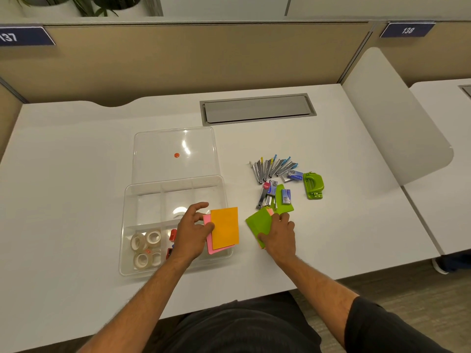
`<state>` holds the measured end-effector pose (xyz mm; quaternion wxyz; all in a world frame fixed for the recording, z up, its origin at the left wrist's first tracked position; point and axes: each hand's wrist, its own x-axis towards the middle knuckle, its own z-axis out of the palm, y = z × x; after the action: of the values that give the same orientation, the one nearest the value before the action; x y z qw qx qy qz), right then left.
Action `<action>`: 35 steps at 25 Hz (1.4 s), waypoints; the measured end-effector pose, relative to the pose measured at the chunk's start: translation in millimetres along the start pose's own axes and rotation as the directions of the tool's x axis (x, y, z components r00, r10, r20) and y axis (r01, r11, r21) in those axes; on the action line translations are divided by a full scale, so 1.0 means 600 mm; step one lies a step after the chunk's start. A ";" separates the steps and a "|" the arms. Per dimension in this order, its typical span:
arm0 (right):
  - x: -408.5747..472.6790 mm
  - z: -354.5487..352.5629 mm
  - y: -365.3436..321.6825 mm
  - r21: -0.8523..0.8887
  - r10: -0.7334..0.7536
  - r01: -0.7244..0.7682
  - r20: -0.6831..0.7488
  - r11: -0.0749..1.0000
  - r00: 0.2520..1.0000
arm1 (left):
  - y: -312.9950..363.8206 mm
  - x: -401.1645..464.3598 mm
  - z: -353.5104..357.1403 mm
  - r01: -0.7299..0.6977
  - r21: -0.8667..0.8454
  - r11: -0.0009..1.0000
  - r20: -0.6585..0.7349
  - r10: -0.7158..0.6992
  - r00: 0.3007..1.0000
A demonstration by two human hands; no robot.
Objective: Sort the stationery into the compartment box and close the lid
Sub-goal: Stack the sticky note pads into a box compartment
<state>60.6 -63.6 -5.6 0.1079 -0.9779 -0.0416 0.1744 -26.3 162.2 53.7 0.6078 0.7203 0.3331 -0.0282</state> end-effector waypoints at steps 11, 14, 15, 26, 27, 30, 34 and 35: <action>0.006 -0.004 -0.001 -0.094 -0.001 0.002 0.015 0.996 1.000 | -0.004 0.003 -0.002 -0.011 0.006 1.000 -0.002 0.011 1.000; 0.012 -0.006 -0.002 -0.053 0.037 -0.035 0.035 0.998 0.999 | -0.006 0.003 -0.003 -0.019 0.009 1.000 -0.006 0.019 1.000; 0.014 -0.007 -0.002 -0.029 0.060 -0.059 0.049 0.998 0.997 | -0.007 0.003 -0.004 -0.020 0.010 1.000 -0.007 0.020 1.000; 0.054 -0.028 -0.006 -0.038 0.216 -0.213 0.257 0.976 0.942 | -0.014 0.002 -0.011 -0.032 0.031 0.999 -0.032 0.033 0.999; 0.052 -0.026 -0.003 -0.029 0.204 -0.203 0.246 0.979 0.947 | -0.015 0.003 -0.011 -0.032 0.035 0.999 -0.033 0.033 0.999; 0.042 -0.024 0.009 -0.020 0.158 -0.157 0.170 0.987 0.973 | -0.015 0.003 -0.008 -0.037 0.020 0.999 -0.026 0.038 0.999; 0.029 -0.021 0.013 -0.076 0.086 -0.080 0.079 0.994 0.993 | -0.017 0.001 -0.007 -0.036 0.010 0.999 -0.026 0.036 0.999; 0.027 -0.020 0.012 -0.077 0.082 -0.076 0.076 0.994 0.994 | -0.018 0.001 -0.007 -0.039 0.009 0.999 -0.026 0.039 0.999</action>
<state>80.4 -70.9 -1.4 0.0628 -0.9745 -0.0137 0.2152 -32.8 166.4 45.4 0.6009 0.7294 0.3269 -0.0081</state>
